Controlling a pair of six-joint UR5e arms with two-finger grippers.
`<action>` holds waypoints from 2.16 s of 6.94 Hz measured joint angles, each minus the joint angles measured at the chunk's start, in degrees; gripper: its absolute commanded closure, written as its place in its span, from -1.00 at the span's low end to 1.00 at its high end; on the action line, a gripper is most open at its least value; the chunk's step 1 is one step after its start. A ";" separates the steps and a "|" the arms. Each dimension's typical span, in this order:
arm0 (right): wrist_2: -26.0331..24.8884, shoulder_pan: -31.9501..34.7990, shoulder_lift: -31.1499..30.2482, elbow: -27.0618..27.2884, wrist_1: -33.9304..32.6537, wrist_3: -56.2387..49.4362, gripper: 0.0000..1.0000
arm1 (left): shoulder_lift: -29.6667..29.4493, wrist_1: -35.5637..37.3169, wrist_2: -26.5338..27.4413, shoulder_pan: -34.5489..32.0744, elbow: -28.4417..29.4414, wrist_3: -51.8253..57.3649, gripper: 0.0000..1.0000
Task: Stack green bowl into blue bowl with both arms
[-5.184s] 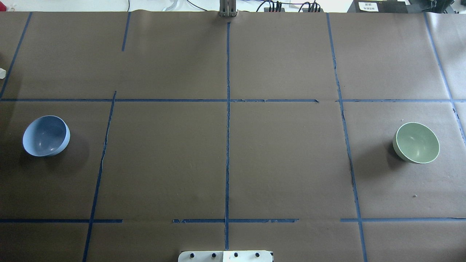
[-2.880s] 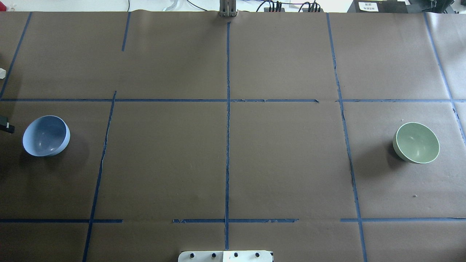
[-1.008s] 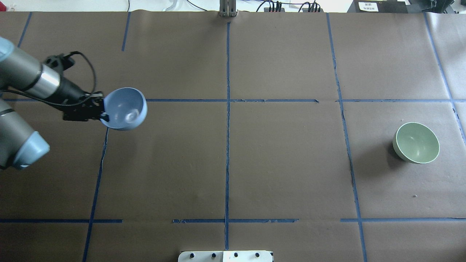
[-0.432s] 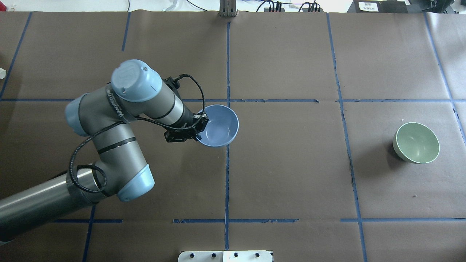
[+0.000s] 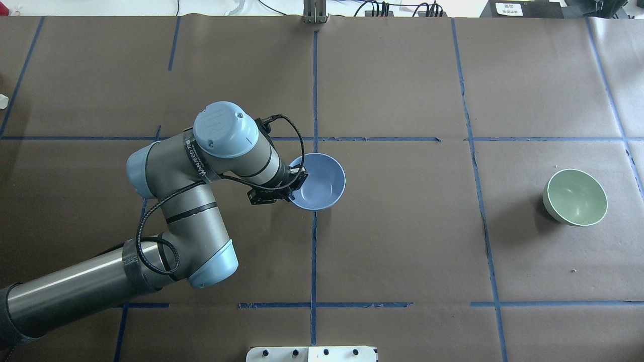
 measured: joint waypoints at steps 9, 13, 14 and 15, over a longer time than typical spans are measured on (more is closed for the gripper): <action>-0.26 -6.50 -3.62 3.60 11.85 14.98 -1.00 | 5.53 21.50 -2.76 -6.25 -20.34 14.49 -1.00; -4.12 -21.20 -8.55 -0.57 40.10 46.59 -1.00 | 13.05 24.05 -4.59 -10.14 -28.37 21.25 -1.00; -7.32 -25.55 -8.45 -3.16 45.79 52.35 -0.99 | 13.22 24.07 -4.61 -10.21 -28.52 21.46 -1.00; -9.97 -29.37 -8.17 -5.03 49.44 56.56 -0.96 | 13.29 24.07 -4.60 -10.37 -28.54 21.55 -1.00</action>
